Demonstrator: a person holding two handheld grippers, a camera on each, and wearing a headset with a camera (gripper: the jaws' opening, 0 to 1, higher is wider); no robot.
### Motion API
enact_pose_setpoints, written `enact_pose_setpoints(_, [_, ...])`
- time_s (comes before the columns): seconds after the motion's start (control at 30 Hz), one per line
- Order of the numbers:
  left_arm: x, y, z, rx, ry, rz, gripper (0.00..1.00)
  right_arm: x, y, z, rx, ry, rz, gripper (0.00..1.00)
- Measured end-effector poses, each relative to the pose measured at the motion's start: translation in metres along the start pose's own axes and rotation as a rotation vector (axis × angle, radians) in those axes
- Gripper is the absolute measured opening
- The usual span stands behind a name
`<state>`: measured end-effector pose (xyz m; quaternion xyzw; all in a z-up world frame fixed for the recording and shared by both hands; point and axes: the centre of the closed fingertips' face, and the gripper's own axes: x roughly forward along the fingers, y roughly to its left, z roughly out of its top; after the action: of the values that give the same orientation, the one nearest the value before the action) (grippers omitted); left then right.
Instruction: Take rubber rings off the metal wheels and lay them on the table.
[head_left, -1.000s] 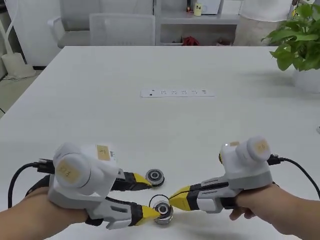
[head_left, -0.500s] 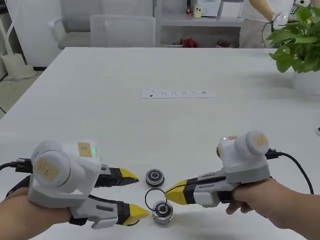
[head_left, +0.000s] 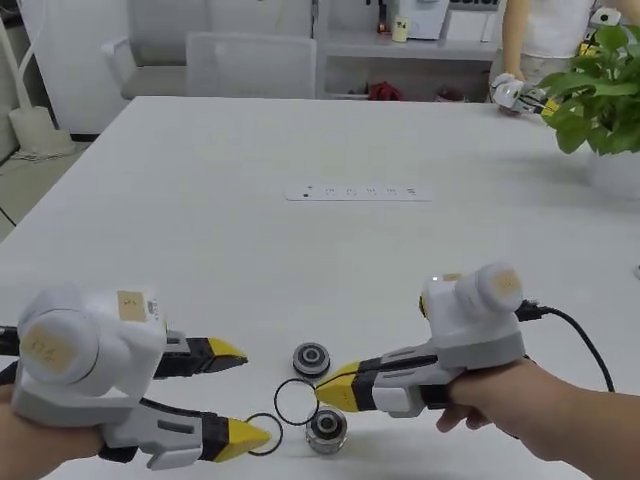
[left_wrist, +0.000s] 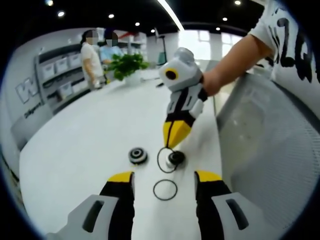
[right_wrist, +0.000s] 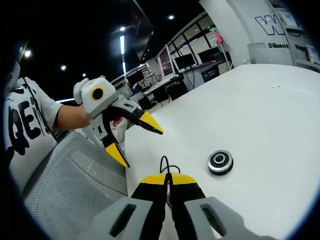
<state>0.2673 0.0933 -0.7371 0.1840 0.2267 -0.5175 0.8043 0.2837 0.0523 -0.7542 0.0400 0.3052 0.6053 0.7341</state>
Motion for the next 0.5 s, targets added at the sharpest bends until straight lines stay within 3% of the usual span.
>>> enact_pose_setpoints(0.5, [-0.010,0.001,-0.012,-0.031,0.001,0.029,0.52,0.016,0.002,-0.007,0.010,0.021,0.012,0.00])
